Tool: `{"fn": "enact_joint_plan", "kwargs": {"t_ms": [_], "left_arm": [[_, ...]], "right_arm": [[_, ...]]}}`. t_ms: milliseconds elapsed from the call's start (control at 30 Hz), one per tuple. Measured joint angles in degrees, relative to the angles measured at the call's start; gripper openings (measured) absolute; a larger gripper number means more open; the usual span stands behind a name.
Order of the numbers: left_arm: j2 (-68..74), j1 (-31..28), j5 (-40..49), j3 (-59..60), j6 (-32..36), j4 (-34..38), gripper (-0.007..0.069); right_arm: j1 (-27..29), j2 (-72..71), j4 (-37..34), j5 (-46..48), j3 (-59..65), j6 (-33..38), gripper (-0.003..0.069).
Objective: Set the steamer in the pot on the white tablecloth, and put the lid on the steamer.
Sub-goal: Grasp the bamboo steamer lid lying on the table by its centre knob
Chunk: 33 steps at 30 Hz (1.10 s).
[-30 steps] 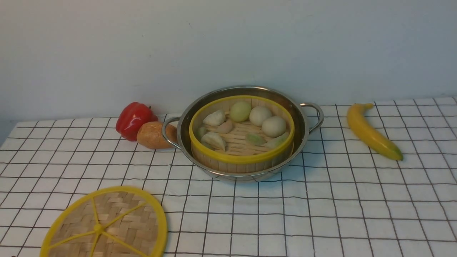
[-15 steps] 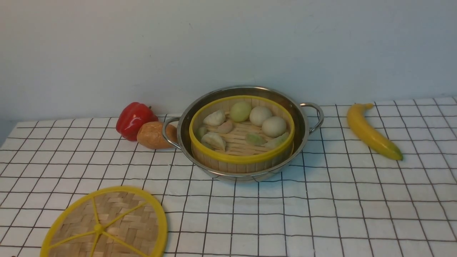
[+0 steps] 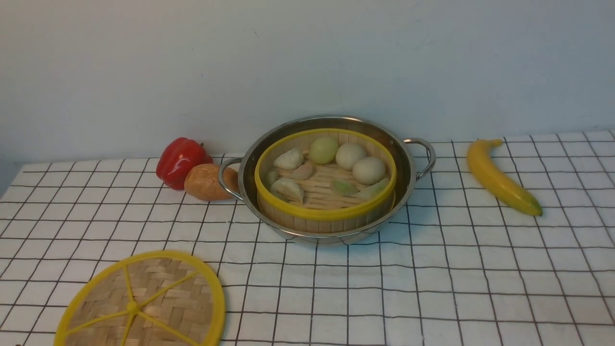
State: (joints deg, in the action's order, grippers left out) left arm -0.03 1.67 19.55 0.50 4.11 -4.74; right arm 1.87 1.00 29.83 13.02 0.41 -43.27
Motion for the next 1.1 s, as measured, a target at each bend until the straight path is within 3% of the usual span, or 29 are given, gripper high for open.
{"fn": "enact_joint_plan", "kwargs": {"t_ms": [200,567,733,900,1100], "left_arm": [[0.00,0.00,0.00,0.00,0.00,0.00,0.0295],[0.00,0.00,0.00,0.00,0.00,0.00,0.0295],[0.00,0.00,0.00,0.00,0.00,0.00,0.0295],[0.00,0.00,0.00,0.00,0.00,0.00,0.0295],[0.00,0.00,0.00,0.00,0.00,0.00,0.0295]], "right_arm": [[0.00,0.00,-2.72,7.48,0.11,0.35,0.0193],[0.00,0.00,-6.90,4.84,0.11,8.31,0.0217],[0.00,0.00,-19.48,3.76,0.11,19.42,0.0229],[0.00,0.00,-34.27,5.84,0.11,41.67,0.0240],[0.00,-0.69,-39.15,6.04,0.11,46.12,0.0240]]}}
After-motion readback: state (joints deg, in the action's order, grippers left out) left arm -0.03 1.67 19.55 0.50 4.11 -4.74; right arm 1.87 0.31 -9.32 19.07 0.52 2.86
